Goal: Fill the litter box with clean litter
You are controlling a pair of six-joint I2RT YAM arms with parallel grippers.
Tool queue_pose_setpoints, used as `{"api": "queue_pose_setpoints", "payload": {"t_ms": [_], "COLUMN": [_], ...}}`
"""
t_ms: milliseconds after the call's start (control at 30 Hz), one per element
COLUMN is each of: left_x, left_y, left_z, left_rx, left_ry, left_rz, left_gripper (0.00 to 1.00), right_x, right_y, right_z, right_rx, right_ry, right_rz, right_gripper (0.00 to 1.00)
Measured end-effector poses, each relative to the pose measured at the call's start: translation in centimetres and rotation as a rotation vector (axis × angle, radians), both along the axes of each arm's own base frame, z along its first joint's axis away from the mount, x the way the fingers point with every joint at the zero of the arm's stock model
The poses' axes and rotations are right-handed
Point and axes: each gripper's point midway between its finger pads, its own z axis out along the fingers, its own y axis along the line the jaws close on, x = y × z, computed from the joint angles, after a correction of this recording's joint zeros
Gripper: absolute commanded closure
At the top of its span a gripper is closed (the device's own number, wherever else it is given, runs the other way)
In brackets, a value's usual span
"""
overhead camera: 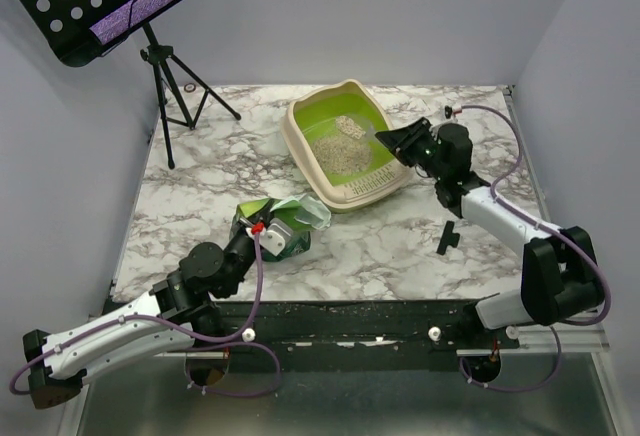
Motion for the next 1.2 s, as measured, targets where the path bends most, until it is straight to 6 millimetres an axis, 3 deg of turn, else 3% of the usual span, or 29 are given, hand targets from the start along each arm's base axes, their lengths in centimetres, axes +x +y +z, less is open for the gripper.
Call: {"api": "queue_pose_setpoints", "payload": {"t_ms": [400,567,1000,1100,1200], "left_x": [0.1,0.2,0.2,0.3,0.3], "left_y": [0.0,0.0,0.1,0.2,0.4], "left_z": [-0.2,-0.1,-0.1,-0.1,-0.1], "left_rx": [0.005,0.003,-0.007,-0.008,-0.009], "left_ry": [0.003,0.004,0.010,0.009,0.010], "left_rz": [0.005,0.011,0.022,0.026,0.037], "left_gripper": [1.00,1.00,1.00,1.00,1.00], "right_x": [4.2,4.1,-1.5,-4.0,-7.4], "right_y": [-1.7,-2.0,2.1,3.4,4.1], "right_z": [-0.9,-1.2,3.9,4.7,6.9], "right_rx": [-0.544,-0.745,-1.194,-1.212,-1.137], "right_ry": [0.067,0.091,-0.036,-0.074,-0.139], "right_rz": [0.052,0.128,0.249,0.320,0.410], "right_gripper": [1.00,1.00,1.00,0.99,1.00]}}
